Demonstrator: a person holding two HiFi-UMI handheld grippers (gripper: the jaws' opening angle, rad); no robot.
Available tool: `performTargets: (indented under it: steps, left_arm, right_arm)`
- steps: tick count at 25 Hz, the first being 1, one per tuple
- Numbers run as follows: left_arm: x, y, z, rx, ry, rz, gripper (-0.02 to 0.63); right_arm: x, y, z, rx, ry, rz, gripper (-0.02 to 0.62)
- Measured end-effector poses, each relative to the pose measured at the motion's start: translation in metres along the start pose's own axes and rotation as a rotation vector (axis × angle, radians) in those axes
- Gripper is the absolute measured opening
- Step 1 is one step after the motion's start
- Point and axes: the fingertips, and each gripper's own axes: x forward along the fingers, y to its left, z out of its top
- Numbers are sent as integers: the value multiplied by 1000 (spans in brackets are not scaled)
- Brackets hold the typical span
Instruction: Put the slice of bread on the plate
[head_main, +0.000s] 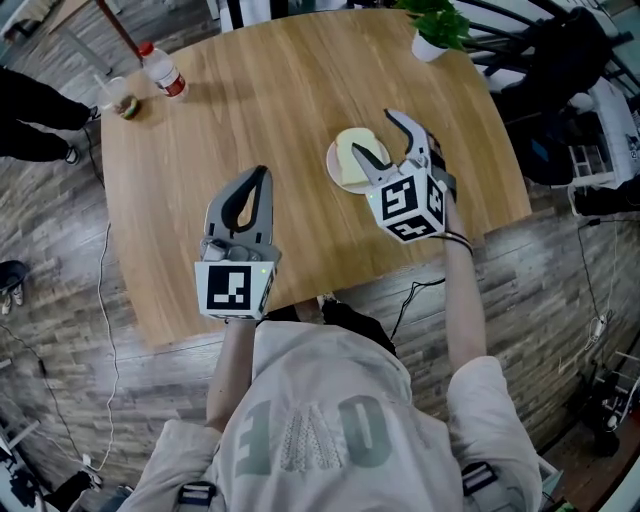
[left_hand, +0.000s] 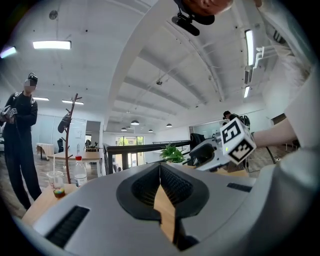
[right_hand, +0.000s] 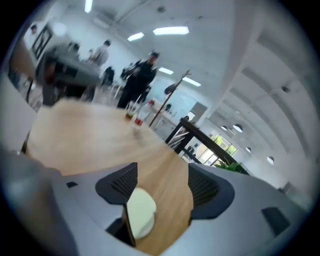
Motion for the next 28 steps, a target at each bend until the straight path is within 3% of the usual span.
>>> performTargets:
  steps: [3,5,8,10,11,13,16,21,28]
  left_arm:
    - [3,-7,9,16,-14,-15,9]
    - [6,-12,15,22,-27,-30,9]
    - [9,-18,26,23,-47,-52,9]
    - [10,-22,34,63,-66,-66,9]
    - [10,-25,37,92,-76,-71,9]
    - [11,-30,39,118,-82,-78,9]
    - [9,-32,38,106,-73,-82,9]
    - [9,-32,38,122,-69,-90,9]
    - [7,-28,37,117,-67,-83,9]
  right_arm:
    - [-43,-27,43,351,-235,-91,314]
    - [-67,-49,49,473,-307,-218,313]
    - [-96,-68,51,536,-361,-400,289]
    - [-117,-76,53,555,-397,-511,120]
    - [-127,-78,54,554,-412,-555,65]
    - [-142,-76,55,546,-444,-608,33]
    - [-154,-62,51,598,-473,-608,17]
    - [-156,-25,38,719,-455,-535,16]
    - [-141,9,38,679,-380,-461,17]
